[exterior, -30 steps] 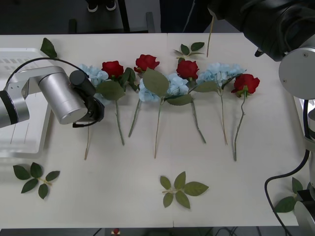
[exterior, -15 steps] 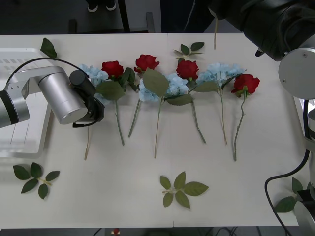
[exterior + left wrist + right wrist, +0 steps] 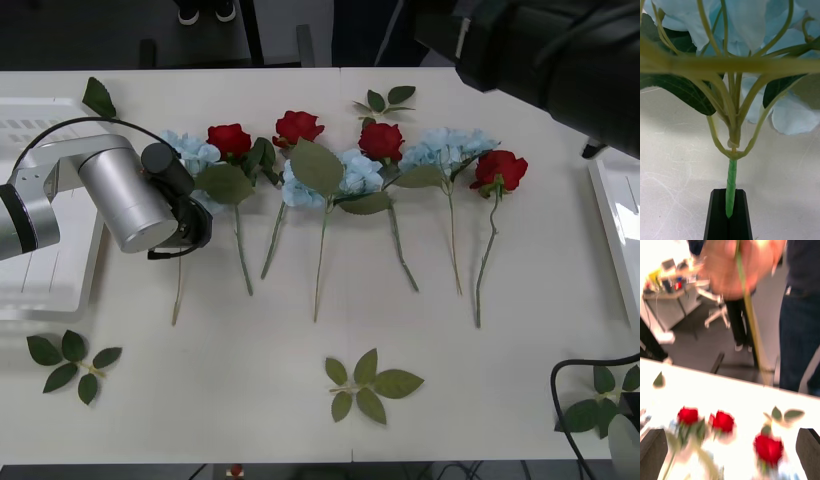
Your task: Place the red flowers into the right box and the blue flowers into the left box. If a person shows an open palm, hand one flower to the person first, then continue sorting.
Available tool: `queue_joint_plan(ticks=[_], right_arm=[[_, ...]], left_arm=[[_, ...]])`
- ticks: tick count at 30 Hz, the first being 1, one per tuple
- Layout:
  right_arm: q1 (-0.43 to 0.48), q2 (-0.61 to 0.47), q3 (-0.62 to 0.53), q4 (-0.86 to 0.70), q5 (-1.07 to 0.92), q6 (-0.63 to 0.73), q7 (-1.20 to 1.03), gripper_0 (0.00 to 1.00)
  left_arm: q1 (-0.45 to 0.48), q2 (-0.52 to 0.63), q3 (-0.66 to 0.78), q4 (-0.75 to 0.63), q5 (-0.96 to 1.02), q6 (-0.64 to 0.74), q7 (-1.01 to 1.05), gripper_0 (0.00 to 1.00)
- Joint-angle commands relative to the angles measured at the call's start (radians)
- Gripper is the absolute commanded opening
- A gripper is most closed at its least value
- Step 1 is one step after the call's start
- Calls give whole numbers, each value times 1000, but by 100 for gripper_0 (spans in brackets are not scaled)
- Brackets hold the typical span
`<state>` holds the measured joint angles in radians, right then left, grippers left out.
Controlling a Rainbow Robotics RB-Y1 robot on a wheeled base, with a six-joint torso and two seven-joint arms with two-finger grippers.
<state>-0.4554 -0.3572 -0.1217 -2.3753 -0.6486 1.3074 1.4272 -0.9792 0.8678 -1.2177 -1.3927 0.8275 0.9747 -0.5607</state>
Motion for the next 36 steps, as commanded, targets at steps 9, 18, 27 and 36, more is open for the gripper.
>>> queue_joint_plan(ticks=[9, 18, 27, 36], right_arm=[[248, -100, -197, 33, -174, 239, -40, 100], [305, -118, -87, 430, -11, 24, 19, 100], [185, -97, 30, 680, 159, -140, -99, 100], [44, -43, 94, 846, 385, -172, -183, 100]], left_arm=[[-4, 8, 4, -17, -8, -8, -1, 0], [-4, 8, 4, -19, -8, -8, -8, 0], [-15, 37, 4, -75, -10, 10, -18, 0], [-136, 226, 6, -333, 154, 165, -24, 0]])
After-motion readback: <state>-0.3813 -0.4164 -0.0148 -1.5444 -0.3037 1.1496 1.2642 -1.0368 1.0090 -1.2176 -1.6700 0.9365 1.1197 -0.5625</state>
